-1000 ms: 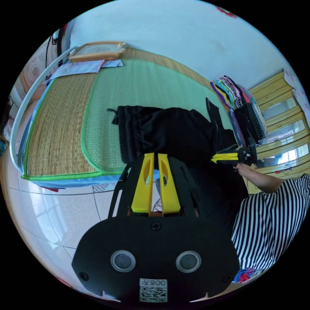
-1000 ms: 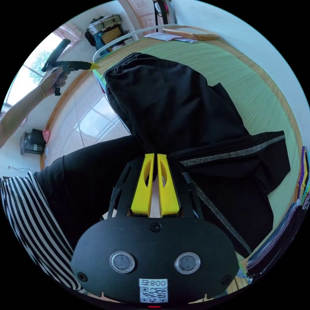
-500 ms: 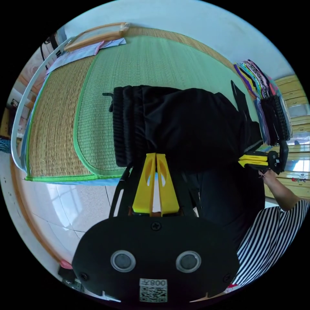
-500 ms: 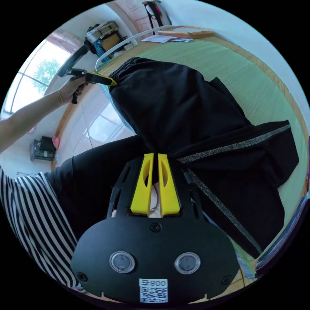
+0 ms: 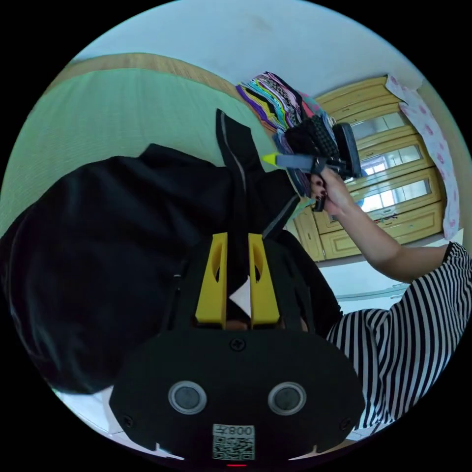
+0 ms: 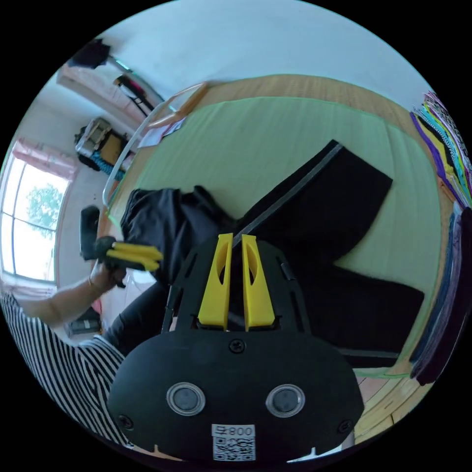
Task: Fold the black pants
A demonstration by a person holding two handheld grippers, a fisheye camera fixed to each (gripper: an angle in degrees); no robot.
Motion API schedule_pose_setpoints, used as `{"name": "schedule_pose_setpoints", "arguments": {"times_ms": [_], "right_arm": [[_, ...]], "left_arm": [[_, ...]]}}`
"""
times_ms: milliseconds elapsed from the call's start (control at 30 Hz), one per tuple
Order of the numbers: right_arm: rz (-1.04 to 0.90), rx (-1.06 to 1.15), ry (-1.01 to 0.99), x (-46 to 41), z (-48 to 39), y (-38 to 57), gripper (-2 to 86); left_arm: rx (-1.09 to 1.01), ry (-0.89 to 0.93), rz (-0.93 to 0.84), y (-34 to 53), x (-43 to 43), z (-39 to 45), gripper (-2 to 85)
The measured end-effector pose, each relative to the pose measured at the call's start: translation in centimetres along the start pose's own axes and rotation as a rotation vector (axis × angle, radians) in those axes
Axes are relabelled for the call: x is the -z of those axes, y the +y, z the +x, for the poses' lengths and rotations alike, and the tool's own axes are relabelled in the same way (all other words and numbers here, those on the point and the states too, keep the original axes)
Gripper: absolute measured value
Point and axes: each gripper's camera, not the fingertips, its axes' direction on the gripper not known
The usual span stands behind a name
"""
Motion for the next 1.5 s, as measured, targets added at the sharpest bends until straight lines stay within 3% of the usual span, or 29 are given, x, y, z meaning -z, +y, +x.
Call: {"name": "schedule_pose_setpoints", "arguments": {"times_ms": [400, 833, 1133, 1300, 1500], "right_arm": [[-0.213, -0.119, 0.201, -8.3, 9.3, -11.2, 6.7], [-0.255, -0.156, 0.236, -10.6, 16.5, -7.5, 2.0], [0.006, -0.134, 0.095, 1.9, 23.7, 3.2, 1.0], [0.141, -0.195, 0.020, 8.4, 29.5, 15.4, 0.9], [0.206, -0.325, -0.080, 9.0, 35.7, 28.5, 0.8]], "left_arm": [[0.016, 0.027, -0.124, -7.6, -11.0, 3.0, 7.3], [-0.007, 0.051, -0.116, -11.6, -18.2, 8.8, 2.3], [-0.156, 0.040, -0.104, -14.6, -21.7, 17.0, 1.7], [-0.266, -0.049, -0.191, -16.1, -25.3, 21.8, 1.7], [-0.356, -0.165, -0.331, -17.2, -30.5, 26.6, 1.8]]}}
